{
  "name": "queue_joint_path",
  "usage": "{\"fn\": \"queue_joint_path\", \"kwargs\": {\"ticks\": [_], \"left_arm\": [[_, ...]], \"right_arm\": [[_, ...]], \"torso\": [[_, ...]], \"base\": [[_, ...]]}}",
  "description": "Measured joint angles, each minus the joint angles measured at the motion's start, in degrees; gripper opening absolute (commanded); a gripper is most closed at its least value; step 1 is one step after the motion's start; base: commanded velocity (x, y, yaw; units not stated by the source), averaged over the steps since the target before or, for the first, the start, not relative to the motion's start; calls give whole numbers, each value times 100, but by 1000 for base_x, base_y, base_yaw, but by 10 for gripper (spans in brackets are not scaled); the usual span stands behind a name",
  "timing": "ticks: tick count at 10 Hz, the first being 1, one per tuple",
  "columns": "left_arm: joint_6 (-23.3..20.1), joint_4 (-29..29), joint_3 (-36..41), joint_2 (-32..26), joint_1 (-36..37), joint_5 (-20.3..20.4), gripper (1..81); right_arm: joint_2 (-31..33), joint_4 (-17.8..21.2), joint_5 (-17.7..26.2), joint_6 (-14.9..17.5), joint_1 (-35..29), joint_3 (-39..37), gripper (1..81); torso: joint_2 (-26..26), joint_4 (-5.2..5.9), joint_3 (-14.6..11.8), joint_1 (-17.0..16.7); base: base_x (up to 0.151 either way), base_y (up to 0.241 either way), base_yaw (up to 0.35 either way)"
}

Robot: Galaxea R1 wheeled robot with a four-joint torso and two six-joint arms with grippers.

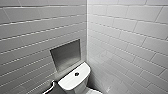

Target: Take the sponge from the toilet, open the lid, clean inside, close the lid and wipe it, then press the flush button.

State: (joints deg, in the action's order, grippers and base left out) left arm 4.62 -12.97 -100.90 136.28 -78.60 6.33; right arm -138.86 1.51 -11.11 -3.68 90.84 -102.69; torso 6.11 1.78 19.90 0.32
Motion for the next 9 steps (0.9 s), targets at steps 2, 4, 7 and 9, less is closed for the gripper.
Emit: {"fn": "queue_joint_path", "kwargs": {"ticks": [2,4,7,9], "left_arm": [[12,143,652,-486,449,-66,811],[20,311,1308,-976,929,-226,811],[22,589,2037,-1477,1780,-539,811],[23,809,2365,-1582,2444,-883,811]], "right_arm": [[63,0,-71,-4,-22,88,10],[177,0,-149,-4,-27,258,10],[262,0,-267,-6,-113,363,10],[251,0,-286,-4,-151,377,10]], "torso": [[-5,0,6,2],[-5,0,13,2],[-5,0,311,4],[-11,0,582,6]], "base": [[0,0,0],[0,0,0],[0,0,0],[0,0,0]]}}
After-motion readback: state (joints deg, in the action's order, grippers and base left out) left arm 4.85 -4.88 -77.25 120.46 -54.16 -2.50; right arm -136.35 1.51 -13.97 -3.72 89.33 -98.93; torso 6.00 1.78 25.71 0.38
